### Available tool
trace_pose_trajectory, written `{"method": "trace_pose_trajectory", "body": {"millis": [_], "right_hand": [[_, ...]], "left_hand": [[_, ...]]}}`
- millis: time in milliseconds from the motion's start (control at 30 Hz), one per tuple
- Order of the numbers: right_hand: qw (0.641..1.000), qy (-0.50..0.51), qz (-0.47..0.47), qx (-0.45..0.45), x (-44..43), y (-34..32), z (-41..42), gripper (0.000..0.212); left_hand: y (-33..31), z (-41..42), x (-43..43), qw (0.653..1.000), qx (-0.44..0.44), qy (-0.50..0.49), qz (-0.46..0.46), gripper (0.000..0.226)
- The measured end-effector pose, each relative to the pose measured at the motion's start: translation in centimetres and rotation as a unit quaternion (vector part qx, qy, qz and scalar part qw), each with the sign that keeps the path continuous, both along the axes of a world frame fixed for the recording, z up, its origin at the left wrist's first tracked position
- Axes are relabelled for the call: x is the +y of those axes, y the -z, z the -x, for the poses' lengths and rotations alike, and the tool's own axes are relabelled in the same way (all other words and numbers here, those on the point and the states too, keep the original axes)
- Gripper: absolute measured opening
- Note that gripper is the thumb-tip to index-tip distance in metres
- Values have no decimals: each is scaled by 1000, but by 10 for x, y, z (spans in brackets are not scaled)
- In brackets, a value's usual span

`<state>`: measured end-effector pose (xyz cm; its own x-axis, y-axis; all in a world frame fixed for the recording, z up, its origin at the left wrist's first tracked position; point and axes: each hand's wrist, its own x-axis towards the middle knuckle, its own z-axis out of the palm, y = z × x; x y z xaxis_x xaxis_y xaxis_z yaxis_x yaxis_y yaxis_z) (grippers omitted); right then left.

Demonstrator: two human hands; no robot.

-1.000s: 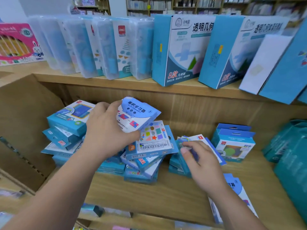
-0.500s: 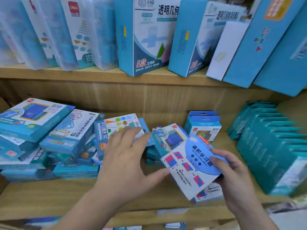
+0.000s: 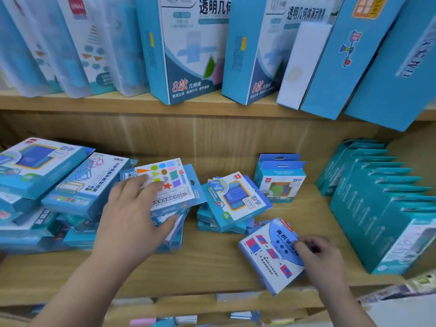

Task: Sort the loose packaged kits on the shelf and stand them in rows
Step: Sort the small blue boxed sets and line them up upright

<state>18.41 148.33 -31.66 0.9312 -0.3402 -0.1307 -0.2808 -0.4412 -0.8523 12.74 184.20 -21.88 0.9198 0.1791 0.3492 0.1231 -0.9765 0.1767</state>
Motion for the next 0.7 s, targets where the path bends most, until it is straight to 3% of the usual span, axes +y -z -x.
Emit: {"method": "trace_pose_trajectory", "body": {"millis": [67,167,233,300,433,600,700], "right_hand": [[997,-31,72,-15,3,-2,-1,13],[980,-30,155,-123,15,-19,-2,14],[985,-56,90,-138,35,-40,-7,20],[990,-102,27,-90,55,-53,-21,36],[986,-161,34,-1,80,-65,-53,72],[987,-153,-42,2,88,-66,-64,67],[979,-141,-144,-7,84,-71,-57,44]], "left_hand": [[-2,0,-1,1000,-6,-4,5,71],[-5,-1,-4,1000,-20,-7,-6,69],[-4,-2,-5,1000,-24,-12,-12,67],[-3,-4,-4,1000,-19,-14,-21,67],[1,-7,-2,999,-15,-26,-33,65],[7,-5,-2,998,-38,-23,-36,65],[9,-3,1,999,-43,-9,-28,65]]}}
